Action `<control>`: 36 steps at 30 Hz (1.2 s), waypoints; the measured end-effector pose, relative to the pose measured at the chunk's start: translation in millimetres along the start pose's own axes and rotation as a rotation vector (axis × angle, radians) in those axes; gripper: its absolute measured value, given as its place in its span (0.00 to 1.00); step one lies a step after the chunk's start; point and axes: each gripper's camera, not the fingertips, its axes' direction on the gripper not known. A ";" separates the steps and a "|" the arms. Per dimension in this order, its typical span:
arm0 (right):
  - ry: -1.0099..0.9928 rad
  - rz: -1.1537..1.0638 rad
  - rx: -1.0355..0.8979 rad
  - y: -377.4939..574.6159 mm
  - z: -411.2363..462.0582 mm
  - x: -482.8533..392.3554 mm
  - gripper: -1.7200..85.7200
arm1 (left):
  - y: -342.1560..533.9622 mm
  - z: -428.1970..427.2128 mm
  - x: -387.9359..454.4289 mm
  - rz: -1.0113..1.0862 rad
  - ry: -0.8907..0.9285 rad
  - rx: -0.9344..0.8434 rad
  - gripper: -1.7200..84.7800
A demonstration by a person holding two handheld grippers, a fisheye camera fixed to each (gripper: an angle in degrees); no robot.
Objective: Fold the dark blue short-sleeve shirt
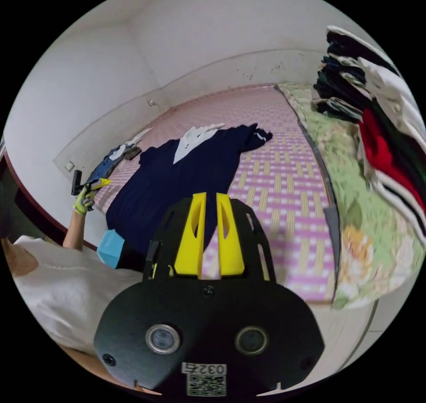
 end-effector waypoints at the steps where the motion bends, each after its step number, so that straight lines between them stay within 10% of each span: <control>1: 0.014 -0.001 -0.006 -15.9 9.5 2.0 0.08 | -14.2 5.1 -9.8 -0.039 0.022 0.011 0.11; 21: 0.398 0.005 -0.306 -272.9 218.5 16.2 0.01 | -144.3 141.3 -24.2 -0.171 -0.150 -0.089 0.02; 31: 0.245 0.123 -0.385 -234.5 129.3 40.4 0.01 | -79.1 96.3 -14.8 -0.227 -0.240 0.008 0.06; 36: 0.221 0.223 -0.114 -223.1 49.3 55.2 0.06 | -65.0 88.4 34.0 -0.108 -0.339 0.094 0.04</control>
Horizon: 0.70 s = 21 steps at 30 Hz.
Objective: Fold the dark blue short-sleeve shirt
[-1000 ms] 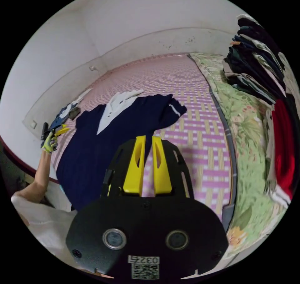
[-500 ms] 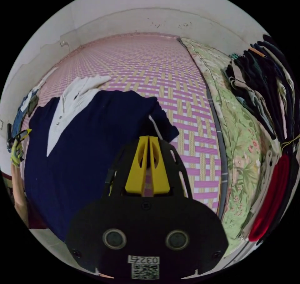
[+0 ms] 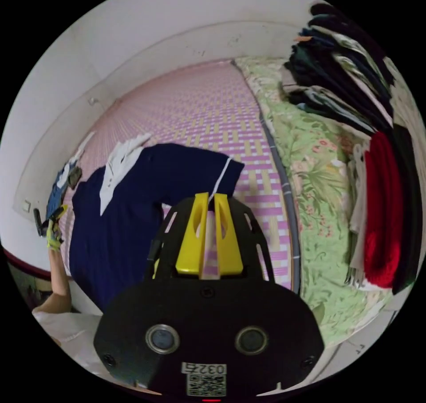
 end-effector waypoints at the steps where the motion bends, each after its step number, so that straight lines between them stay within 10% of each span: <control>1: -0.011 0.015 0.005 -0.2 -0.1 5.0 0.06 | 0.3 2.2 6.1 0.015 0.022 -0.004 0.04; 12: -0.023 0.097 -0.057 8.8 43.7 42.8 0.13 | 23.7 126.8 293.1 0.528 0.472 -0.311 0.08; 21: -0.174 0.106 -0.060 23.3 55.6 96.6 0.04 | 110.2 226.9 522.5 0.998 0.338 -0.388 0.14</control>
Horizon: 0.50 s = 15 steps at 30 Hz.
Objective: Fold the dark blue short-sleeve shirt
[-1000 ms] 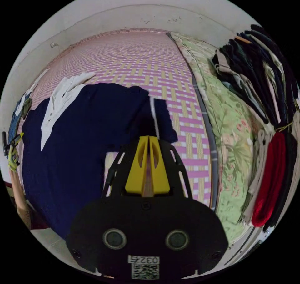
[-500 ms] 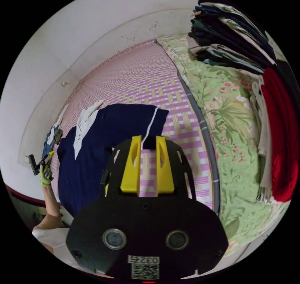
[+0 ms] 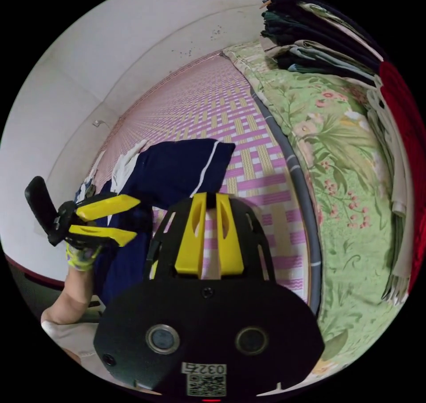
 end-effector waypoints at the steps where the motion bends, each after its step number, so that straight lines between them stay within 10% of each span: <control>1: -0.004 -0.002 0.004 0.7 -0.6 2.2 0.03 | -5.1 7.1 8.2 0.023 -0.030 -0.013 0.15; 15: -0.084 -0.048 0.130 37.3 -7.1 54.7 0.01 | -51.2 84.6 105.0 0.206 -0.423 -0.103 0.10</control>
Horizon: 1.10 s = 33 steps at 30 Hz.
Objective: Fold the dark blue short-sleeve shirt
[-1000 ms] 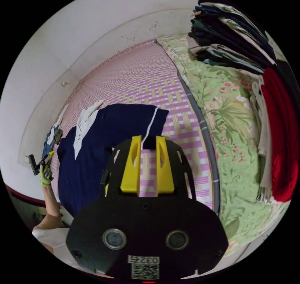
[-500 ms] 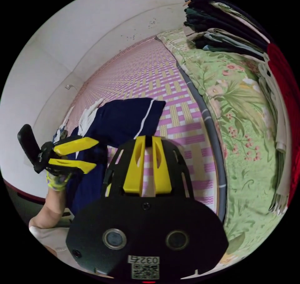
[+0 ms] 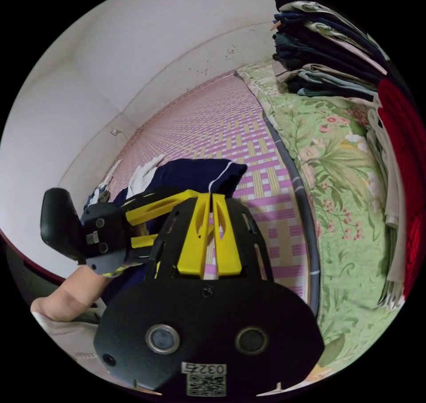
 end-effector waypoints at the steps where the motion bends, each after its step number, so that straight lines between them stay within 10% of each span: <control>1: -0.001 0.001 0.002 2.0 0.7 3.3 0.01 | -1.2 0.5 0.8 -0.011 -0.013 -0.003 0.09; 22: -0.273 -0.059 0.025 393.4 -51.8 20.5 0.12 | 9.1 5.1 -157.8 -0.490 0.485 -0.005 0.02; 33: 0.093 -0.207 0.018 411.7 4.7 -33.6 0.02 | 17.8 6.1 -281.3 -0.793 0.781 -0.046 0.01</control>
